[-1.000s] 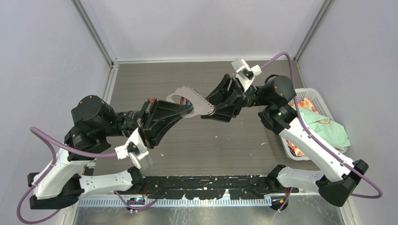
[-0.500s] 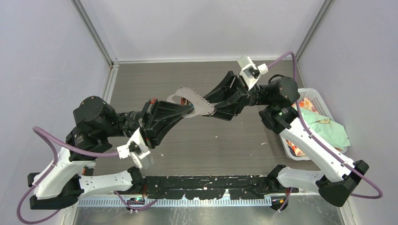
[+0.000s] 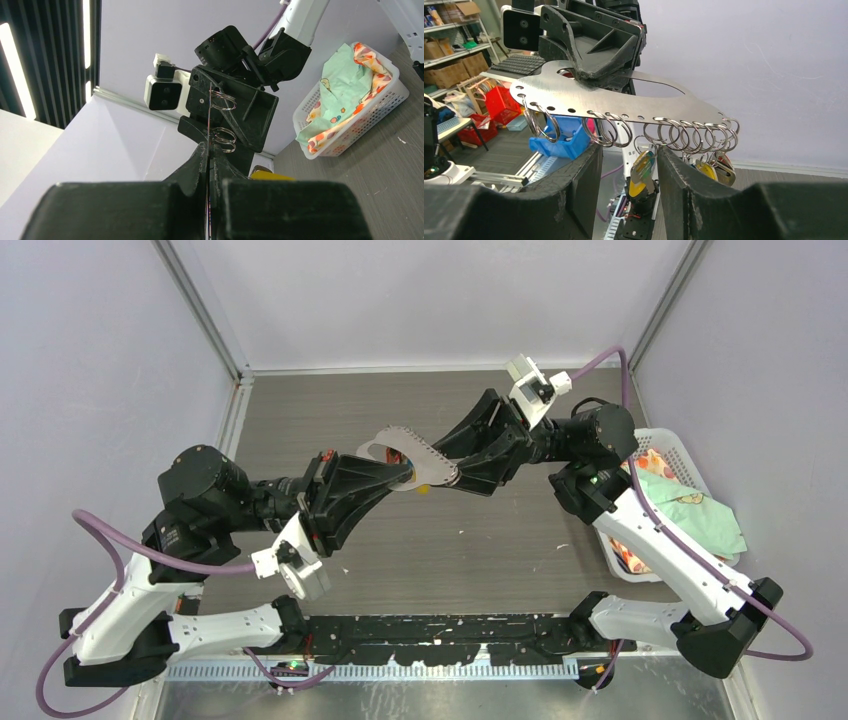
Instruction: Remove the keys from the keyring
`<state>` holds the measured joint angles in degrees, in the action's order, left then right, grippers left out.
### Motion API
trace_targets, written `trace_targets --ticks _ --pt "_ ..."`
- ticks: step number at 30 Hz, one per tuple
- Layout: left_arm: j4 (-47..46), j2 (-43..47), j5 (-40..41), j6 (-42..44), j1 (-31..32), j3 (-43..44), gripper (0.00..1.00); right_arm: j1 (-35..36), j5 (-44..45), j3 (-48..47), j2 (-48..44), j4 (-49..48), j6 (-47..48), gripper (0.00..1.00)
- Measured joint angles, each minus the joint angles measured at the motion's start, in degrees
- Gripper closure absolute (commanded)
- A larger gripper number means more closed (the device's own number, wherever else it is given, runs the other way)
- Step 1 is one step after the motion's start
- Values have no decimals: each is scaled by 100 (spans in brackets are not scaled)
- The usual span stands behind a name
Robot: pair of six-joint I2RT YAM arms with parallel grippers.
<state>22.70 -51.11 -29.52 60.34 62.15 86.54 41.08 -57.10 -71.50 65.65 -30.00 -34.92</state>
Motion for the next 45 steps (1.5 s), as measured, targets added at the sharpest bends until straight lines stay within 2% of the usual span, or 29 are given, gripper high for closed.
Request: trace_targets --ticks 23,35,45 --pt "-109 -66 48 -20 0 -2 100 11 90 210 -468 264 79 52" --pt "-275 -76 -11 -142 0 -2 100 11 715 223 -667 1152 841 52" --pt "-282 -61 -22 -160 0 -13 100 11 1290 369 -960 1250 1228 53"
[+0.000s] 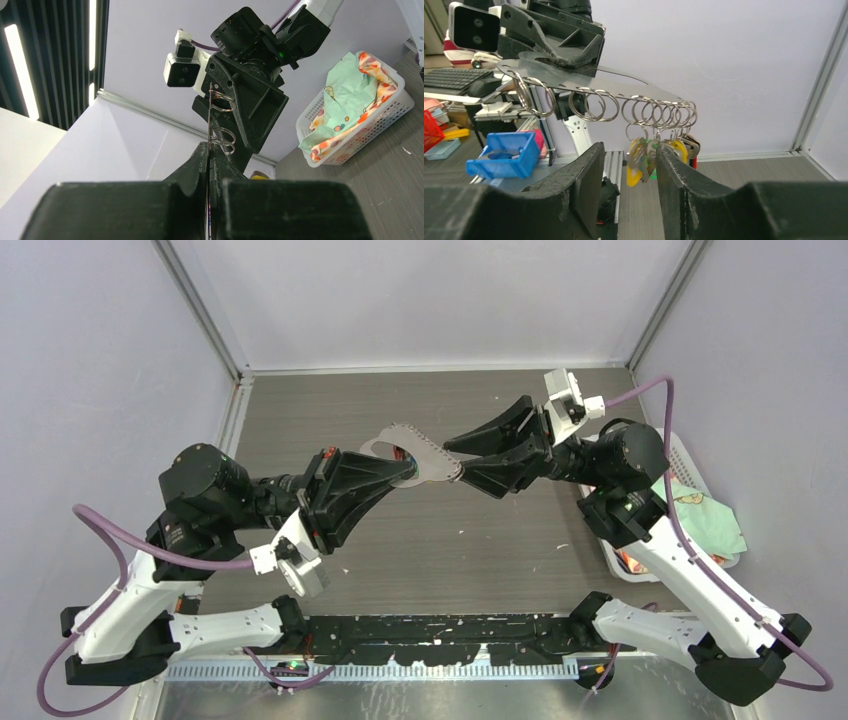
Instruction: Remove the keys from the keyring
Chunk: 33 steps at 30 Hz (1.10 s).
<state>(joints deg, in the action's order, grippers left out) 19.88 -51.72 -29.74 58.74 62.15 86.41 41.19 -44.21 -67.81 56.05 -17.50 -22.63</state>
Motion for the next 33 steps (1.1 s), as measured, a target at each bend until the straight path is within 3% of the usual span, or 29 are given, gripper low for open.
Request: trace_targets --ticks 16,33 --pt "-4 44 -225 -138 0 0 100 0 -669 -236 391 -87 -334 55" --pt "-133 -155 -234 -142 0 0 100 107 -184 -140 -105 776 219 60"
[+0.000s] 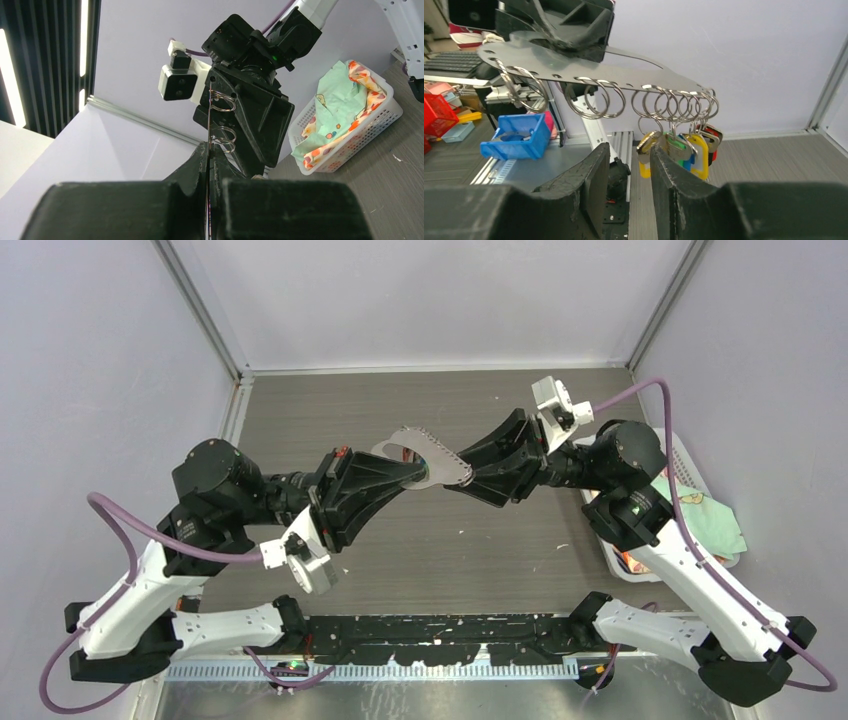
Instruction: Remove the keys from the keyring
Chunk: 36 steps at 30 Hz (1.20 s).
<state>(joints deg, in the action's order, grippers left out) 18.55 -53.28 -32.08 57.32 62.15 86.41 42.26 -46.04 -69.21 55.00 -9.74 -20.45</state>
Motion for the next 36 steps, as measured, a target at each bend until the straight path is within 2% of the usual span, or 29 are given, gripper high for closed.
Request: trace_targets --ticks 7,13,21,36 --pt "-66 -63 -4 -2 0 0 100 186 345 0 4 501 382 61" --pt "-111 -101 -4 0 0 0 100 223 509 0 4 640 551 76" --pt "-236 -116 0 15 0 -20 100 229 595 0 -2 782 625 86" --pt "-407 -197 -2 219 0 -140 100 232 590 -2 -295 887 682 94"
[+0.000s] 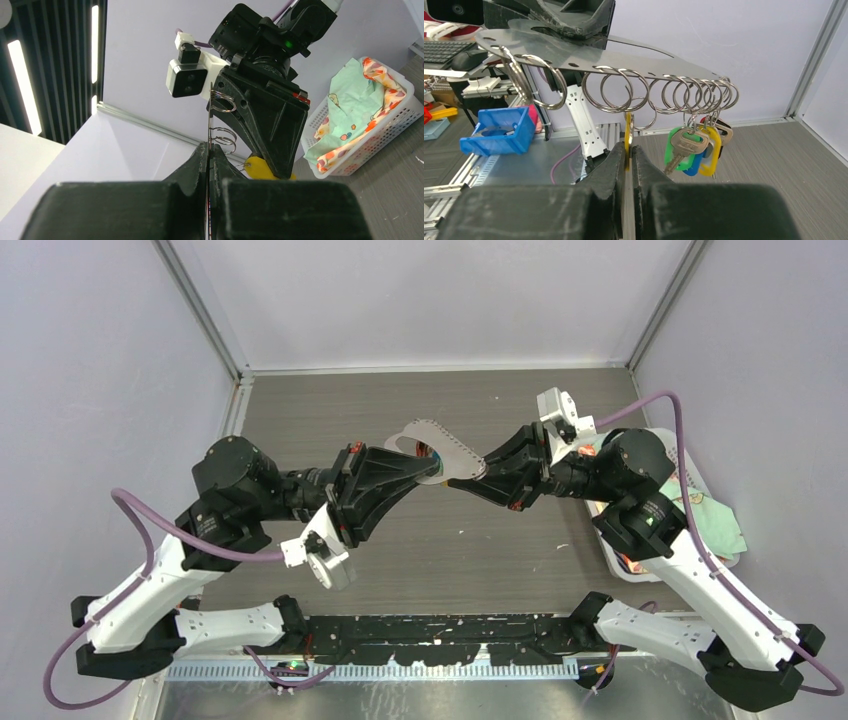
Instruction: Remove the keys from the keyring
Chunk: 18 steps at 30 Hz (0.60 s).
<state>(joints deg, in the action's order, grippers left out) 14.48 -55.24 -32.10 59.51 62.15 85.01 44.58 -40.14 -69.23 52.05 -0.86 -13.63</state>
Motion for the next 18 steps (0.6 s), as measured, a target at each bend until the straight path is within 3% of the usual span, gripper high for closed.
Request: trace_targets --ticks 18 --pt "-483 -74 -111 472 4 -289 100 0 87 -267 31 509 138 95"
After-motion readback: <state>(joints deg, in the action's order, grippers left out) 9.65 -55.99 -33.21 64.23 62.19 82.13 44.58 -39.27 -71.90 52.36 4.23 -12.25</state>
